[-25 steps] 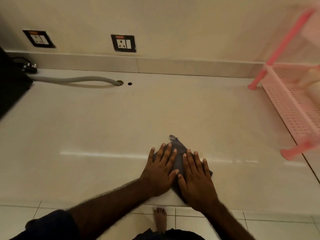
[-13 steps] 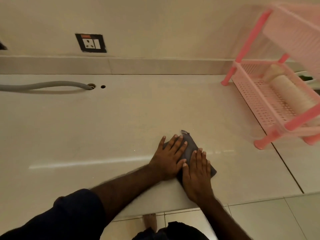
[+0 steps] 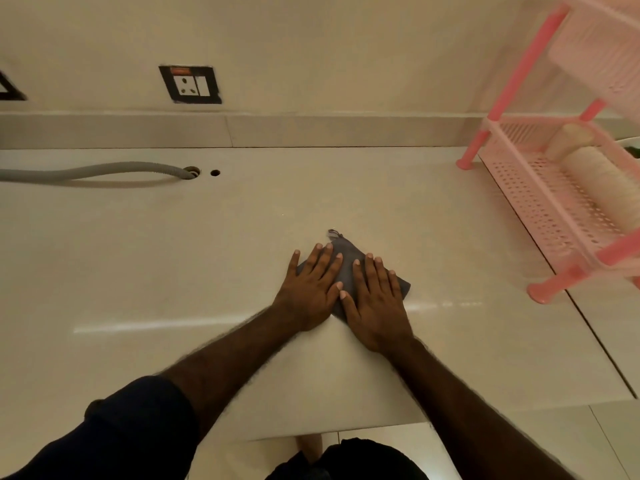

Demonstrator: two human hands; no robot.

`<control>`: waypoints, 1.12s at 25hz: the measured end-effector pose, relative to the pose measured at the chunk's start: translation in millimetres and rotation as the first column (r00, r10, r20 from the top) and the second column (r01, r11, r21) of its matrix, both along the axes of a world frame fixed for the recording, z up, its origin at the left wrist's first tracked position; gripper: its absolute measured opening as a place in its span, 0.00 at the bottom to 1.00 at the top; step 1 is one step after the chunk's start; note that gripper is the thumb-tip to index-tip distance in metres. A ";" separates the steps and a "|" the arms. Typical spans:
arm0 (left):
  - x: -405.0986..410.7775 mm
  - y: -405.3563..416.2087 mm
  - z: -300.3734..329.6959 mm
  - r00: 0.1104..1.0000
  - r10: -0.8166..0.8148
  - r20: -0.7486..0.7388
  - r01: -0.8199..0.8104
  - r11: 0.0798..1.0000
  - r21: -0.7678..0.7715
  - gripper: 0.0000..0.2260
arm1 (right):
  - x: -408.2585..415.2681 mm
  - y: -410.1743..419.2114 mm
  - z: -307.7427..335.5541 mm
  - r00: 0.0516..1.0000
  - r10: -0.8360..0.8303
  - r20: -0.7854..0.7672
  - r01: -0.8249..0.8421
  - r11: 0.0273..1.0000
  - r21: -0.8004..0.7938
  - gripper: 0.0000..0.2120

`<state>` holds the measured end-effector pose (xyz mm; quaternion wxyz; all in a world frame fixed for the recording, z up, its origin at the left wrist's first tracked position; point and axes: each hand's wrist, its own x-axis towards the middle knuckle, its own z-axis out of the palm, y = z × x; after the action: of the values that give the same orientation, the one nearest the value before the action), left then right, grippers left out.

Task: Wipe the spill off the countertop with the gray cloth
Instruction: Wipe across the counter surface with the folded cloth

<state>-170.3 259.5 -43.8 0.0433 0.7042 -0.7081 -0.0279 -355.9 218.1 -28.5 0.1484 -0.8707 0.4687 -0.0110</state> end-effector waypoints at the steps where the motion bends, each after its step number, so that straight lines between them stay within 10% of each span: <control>1: 3.6 12.8 -0.6 1.000 0.022 -0.002 -0.022 1.000 -0.010 0.29 | 4.1 7.3 -0.6 1.000 0.031 -0.003 -0.031 1.000 -0.003 0.42; 14: -2.9 209.1 3.7 0.969 0.242 -0.040 -0.240 0.970 0.051 0.31 | 8.1 139.8 -1.4 0.939 0.344 -0.025 -0.344 0.939 -0.015 0.37; 28: -100.2 137.4 11.3 0.995 0.026 -0.098 -0.020 0.998 0.063 0.30 | -101.1 110.9 10.0 0.985 0.098 -0.141 -0.099 0.995 0.004 0.34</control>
<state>-270.5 396.9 -32.5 0.0570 0.7109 -0.6959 -0.0840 -457.0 329.0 -18.5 0.1139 -0.8917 0.4343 0.0571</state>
